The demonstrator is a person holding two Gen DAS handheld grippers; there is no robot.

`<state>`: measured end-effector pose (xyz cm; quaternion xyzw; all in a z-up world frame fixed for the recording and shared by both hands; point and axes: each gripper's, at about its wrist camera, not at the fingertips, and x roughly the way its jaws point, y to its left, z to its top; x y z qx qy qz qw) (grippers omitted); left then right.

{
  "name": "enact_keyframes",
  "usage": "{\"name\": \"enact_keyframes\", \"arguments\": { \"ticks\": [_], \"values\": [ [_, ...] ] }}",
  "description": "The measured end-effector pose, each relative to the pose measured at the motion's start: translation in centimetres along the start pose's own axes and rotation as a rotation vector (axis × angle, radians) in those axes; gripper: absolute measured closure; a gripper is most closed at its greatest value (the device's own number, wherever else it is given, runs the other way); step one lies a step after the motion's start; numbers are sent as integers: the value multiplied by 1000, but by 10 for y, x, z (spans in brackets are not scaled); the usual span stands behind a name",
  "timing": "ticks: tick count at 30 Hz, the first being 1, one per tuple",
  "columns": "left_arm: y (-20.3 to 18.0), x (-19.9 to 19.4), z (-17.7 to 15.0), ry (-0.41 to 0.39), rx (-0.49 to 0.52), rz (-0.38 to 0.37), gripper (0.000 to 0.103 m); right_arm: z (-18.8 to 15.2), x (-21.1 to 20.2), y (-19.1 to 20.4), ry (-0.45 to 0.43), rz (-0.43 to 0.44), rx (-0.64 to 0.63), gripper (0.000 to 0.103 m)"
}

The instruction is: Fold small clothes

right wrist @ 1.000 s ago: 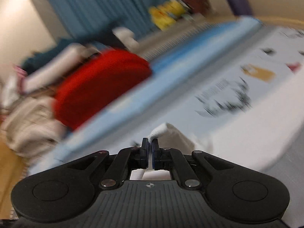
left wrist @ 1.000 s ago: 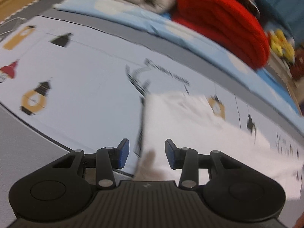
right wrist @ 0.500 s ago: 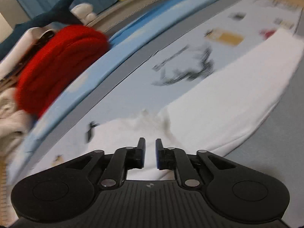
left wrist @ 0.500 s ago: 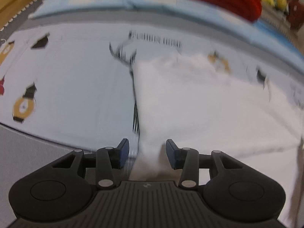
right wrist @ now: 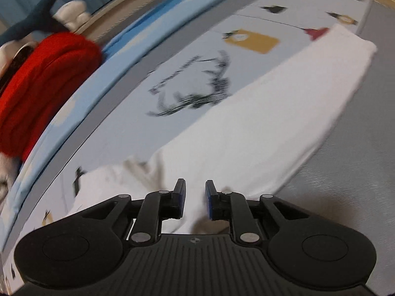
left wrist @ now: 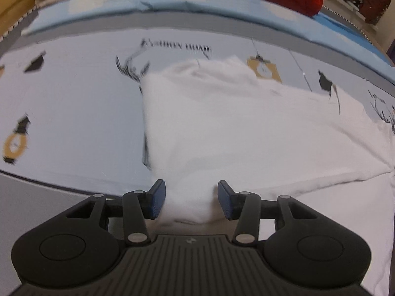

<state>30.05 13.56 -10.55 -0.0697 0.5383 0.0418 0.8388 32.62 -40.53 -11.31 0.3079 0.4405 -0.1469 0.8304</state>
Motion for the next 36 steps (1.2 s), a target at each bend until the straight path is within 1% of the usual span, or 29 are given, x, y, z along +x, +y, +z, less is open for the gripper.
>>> {"name": "enact_keyframes", "arguments": {
  "ticks": [1,2,4,5,8,10,11,13,16,19,22,25,29,31,32,33,36],
  "values": [
    [-2,4,-1,16,-6,-1,51,1,-3,-8,-1,-5,18,85],
    [-6,7,-3,16,-5,9,51,5,-4,-18,-7,-13,30,85],
    [-11,0,-1,-4,-2,32,51,9,-3,-32,-22,-54,21,82],
    [-14,-5,0,-23,0,32,51,11,1,-39,-28,-79,22,79],
    [-22,-14,1,-55,19,-1,50,19,8,-70,-32,-131,87,72],
    [-26,-15,1,-49,25,-15,50,24,9,-90,-36,-158,138,67],
    [-27,-15,1,-45,31,-19,50,27,10,-101,-38,-173,164,62],
    [-28,-14,1,-41,39,-19,50,32,9,-118,-44,-194,205,61],
    [-26,-14,1,-39,38,-19,50,41,8,-142,-66,-180,268,61],
    [-25,-15,1,-41,36,-20,50,50,7,-157,-95,-178,299,61],
    [-24,-15,0,-40,38,-21,50,56,8,-171,-127,-155,355,61],
    [-26,-14,0,-36,41,-22,50,59,9,-179,-159,-124,381,60],
    [-29,-14,0,-38,48,-25,50,60,11,-179,-198,-101,386,59],
    [-29,-13,1,-38,45,-25,50,60,12,-178,-197,-74,386,79],
    [-29,-13,1,-38,44,-26,50,61,14,-177,-183,-55,390,97],
    [-29,-13,1,-39,44,-26,50,61,15,-175,-180,-50,394,99],
    [-29,-13,1,-40,44,-24,50,61,7,-163,-228,-80,366,100]
  ]
}}
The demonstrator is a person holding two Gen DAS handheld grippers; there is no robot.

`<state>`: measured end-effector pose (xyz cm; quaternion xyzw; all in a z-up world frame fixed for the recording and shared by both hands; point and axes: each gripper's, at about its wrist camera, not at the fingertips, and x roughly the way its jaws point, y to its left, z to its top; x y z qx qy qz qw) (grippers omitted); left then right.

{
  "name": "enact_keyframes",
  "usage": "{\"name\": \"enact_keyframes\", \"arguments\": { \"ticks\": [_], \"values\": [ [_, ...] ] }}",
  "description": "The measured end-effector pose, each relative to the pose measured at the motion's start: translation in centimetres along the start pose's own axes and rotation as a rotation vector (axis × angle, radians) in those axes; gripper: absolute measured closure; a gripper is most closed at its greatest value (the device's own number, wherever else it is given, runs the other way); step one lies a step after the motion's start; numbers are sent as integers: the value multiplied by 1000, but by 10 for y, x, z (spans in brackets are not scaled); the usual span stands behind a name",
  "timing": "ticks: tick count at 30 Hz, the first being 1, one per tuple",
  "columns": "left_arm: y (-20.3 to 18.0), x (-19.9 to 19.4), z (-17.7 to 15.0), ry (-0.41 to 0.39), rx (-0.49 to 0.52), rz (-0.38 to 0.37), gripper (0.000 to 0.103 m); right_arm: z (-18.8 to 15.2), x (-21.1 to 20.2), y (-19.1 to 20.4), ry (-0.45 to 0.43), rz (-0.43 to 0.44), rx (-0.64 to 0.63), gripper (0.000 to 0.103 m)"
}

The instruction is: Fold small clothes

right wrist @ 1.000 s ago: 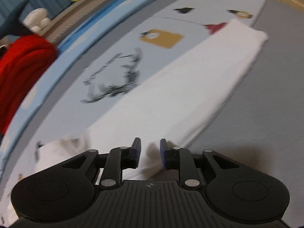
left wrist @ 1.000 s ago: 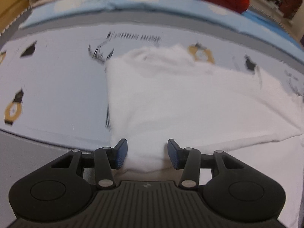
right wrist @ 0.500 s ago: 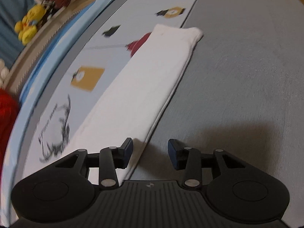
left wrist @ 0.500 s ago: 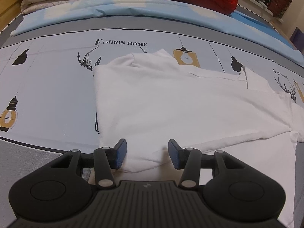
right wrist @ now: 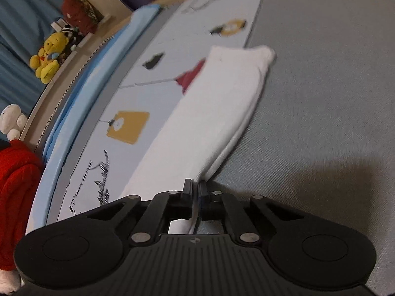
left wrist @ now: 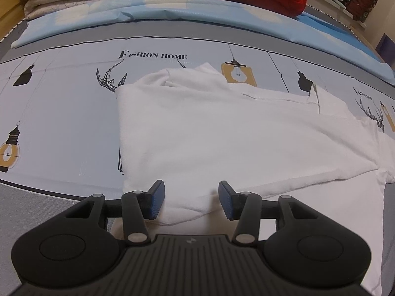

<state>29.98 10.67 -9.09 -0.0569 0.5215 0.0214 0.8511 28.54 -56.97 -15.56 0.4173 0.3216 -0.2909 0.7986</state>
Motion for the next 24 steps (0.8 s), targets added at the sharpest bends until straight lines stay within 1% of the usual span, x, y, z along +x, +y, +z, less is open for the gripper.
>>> {"name": "enact_keyframes", "arguments": {
  "ticks": [2,5,7,9,11,12,13,14,15,16,17,18,19,20,21,22,23,24],
  "values": [
    [1,-1,0,-2,-1,-2,50,-2,-11,15,-59,5,-45,100],
    [3,-3,1,-7,-7,0,50,-11,-36,51,-148,16,-156,101],
    [6,-5,3,-12,-17,3,50,-29,-63,92,-222,63,-309,101],
    [9,-7,4,-19,-32,8,50,-61,-93,134,-274,179,-469,101],
    [13,-10,6,-28,-51,14,50,-102,-120,170,-275,321,-614,100],
    [15,-10,7,-31,-60,18,50,-132,-134,188,-246,429,-710,100],
    [18,-11,8,-33,-69,22,50,-156,-144,200,-211,514,-784,100],
    [21,-12,8,-35,-79,26,50,-188,-153,212,-143,618,-885,100],
    [24,-12,9,-36,-89,29,50,-214,-157,219,-59,699,-966,100],
    [28,-13,9,-36,-100,30,50,-240,-159,224,49,768,-1036,100],
    [30,-14,10,-37,-110,30,50,-268,-157,226,188,820,-1109,97],
    [33,-15,11,-39,-120,30,50,-291,-155,226,305,842,-1179,97],
    [37,-16,11,-41,-130,28,50,-308,-155,224,374,849,-1244,97],
    [39,-17,12,-43,-138,25,50,-321,-156,222,406,846,-1304,97],
    [41,-19,13,-46,-147,22,50,-327,-159,220,413,837,-1336,97],
    [44,-21,14,-50,-157,17,50,-325,-161,221,420,832,-1328,97],
    [46,-22,15,-52,-168,15,50,-318,-163,224,422,830,-1293,97],
    [49,-23,15,-54,-181,12,50,-305,-166,228,406,819,-1229,96]
  ]
}}
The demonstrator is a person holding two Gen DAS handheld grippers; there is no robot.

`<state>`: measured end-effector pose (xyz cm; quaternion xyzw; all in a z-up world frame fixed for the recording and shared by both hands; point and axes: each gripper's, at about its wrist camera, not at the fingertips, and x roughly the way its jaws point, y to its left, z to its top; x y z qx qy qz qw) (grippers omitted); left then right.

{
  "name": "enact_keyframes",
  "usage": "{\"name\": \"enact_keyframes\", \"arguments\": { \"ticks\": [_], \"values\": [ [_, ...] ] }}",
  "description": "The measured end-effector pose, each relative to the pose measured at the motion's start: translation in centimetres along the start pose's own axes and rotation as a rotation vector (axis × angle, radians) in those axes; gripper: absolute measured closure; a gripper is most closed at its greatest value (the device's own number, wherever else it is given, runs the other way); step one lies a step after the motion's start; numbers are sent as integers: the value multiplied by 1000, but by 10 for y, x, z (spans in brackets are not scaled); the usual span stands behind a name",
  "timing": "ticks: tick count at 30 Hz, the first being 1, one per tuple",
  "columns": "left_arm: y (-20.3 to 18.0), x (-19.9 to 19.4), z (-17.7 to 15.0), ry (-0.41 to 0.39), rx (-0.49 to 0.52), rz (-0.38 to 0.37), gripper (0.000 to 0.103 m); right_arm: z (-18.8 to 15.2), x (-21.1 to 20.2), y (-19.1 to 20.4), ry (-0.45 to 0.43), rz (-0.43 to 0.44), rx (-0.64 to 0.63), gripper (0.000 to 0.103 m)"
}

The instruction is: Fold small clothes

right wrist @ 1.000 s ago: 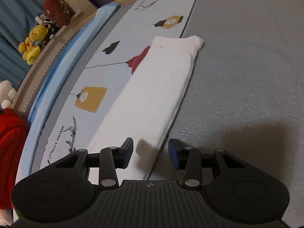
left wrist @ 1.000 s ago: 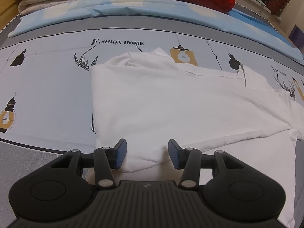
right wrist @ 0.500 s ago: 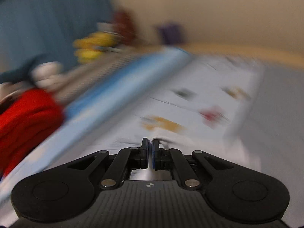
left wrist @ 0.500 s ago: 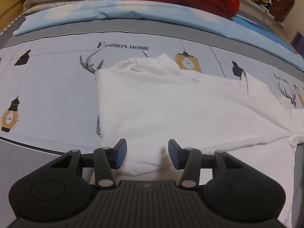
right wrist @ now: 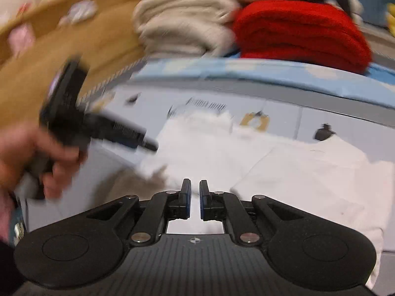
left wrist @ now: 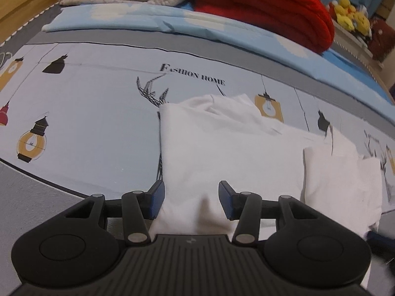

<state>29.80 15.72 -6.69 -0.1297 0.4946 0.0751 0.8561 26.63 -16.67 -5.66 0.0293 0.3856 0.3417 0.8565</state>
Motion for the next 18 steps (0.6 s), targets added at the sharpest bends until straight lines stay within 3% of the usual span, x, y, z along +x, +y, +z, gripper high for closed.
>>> {"name": "enact_keyframes", "arguments": {
  "ticks": [5,7,9,11,14,16,18],
  "values": [
    [4,-3,4,-3,-36,-16,50,34,-35,-33,-100,-231,324,90],
    [2,-2,4,-4,-46,-16,51,27,-51,-52,-186,-278,468,88],
    [-1,-1,3,-2,-46,-18,51,10,-51,-70,-208,-316,534,88],
    [-7,-2,0,-3,-24,-30,51,-8,-35,-87,-117,-375,591,88],
    [-20,-2,-2,-5,8,-54,51,-30,-17,-115,21,-381,812,86],
    [-28,-1,-3,-4,18,-74,51,-41,-8,-122,91,-460,825,82],
    [-37,0,-5,-1,33,-87,51,-49,1,-126,165,-530,836,70]
  ]
}}
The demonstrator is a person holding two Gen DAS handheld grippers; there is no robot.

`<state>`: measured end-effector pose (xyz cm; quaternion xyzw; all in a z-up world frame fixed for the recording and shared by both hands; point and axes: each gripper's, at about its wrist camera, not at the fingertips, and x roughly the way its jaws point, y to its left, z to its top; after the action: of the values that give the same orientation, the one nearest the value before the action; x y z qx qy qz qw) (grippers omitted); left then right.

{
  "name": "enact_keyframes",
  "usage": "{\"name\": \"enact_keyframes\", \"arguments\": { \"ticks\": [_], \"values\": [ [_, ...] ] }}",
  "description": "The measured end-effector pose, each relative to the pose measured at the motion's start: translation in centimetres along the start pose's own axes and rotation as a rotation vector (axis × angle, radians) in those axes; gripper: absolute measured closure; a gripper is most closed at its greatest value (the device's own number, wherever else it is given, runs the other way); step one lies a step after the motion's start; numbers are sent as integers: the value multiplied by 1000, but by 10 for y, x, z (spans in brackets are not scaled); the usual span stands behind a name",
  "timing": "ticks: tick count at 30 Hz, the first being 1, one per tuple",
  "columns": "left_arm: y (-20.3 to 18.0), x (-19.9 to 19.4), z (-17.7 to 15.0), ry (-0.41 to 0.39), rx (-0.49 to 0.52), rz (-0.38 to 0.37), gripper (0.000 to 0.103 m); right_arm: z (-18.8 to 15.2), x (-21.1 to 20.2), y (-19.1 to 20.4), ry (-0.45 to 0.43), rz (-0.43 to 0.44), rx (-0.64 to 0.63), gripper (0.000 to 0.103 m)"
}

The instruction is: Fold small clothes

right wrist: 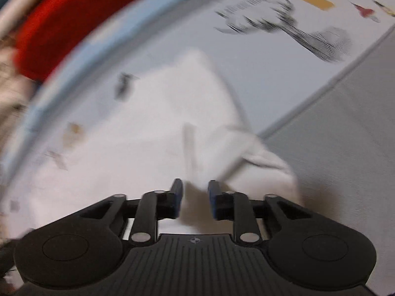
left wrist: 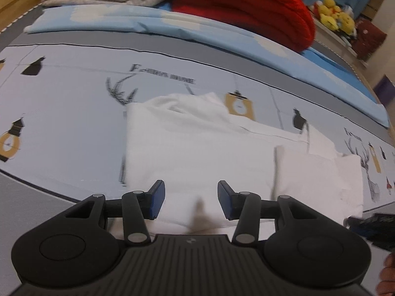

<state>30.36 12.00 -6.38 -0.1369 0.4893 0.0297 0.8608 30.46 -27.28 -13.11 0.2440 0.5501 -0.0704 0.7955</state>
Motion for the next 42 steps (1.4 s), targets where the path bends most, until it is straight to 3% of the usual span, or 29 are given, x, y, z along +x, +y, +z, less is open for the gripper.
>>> {"name": "enact_keyframes", "arguments": {
  "ticks": [4,8,9,10,13,17,19,23,26,27,29,31,36,42],
  "values": [
    [-19,2,-4,1,62,-24,51,1,16,-10,73,28,55,70],
    [-28,1,-6,-3,93,-46,51,-12,15,0,80,69,-4,74],
    [-29,0,-7,-4,97,-54,51,-15,13,4,74,77,-18,84],
    [-30,0,-7,-6,99,-65,51,-15,6,11,59,80,-33,88],
    [-31,-2,-7,-12,105,-110,51,-19,-14,27,-42,117,-102,92],
    [-38,-15,-6,-67,114,-239,49,-22,-44,49,-199,287,-199,93],
    [-47,-24,-8,-94,166,-316,40,-22,-55,57,-231,409,-218,93],
    [-66,-33,-17,-138,244,-383,34,-20,-61,68,-181,635,-222,93],
    [-74,-34,-18,-169,259,-379,34,-24,-61,73,-119,707,-228,94],
    [-75,-33,-19,-176,265,-375,35,-24,-61,75,-107,722,-227,94],
    [-79,-32,-22,-194,286,-355,49,-23,-63,74,-79,749,-222,94],
    [-83,-31,-21,-211,312,-323,100,-21,-60,74,-52,766,-219,94],
    [-65,-34,-11,-235,254,-310,100,-21,-60,77,-45,737,-234,90],
    [-47,-35,-2,-218,179,-296,100,-19,-56,84,-77,699,-241,94]
  ]
}}
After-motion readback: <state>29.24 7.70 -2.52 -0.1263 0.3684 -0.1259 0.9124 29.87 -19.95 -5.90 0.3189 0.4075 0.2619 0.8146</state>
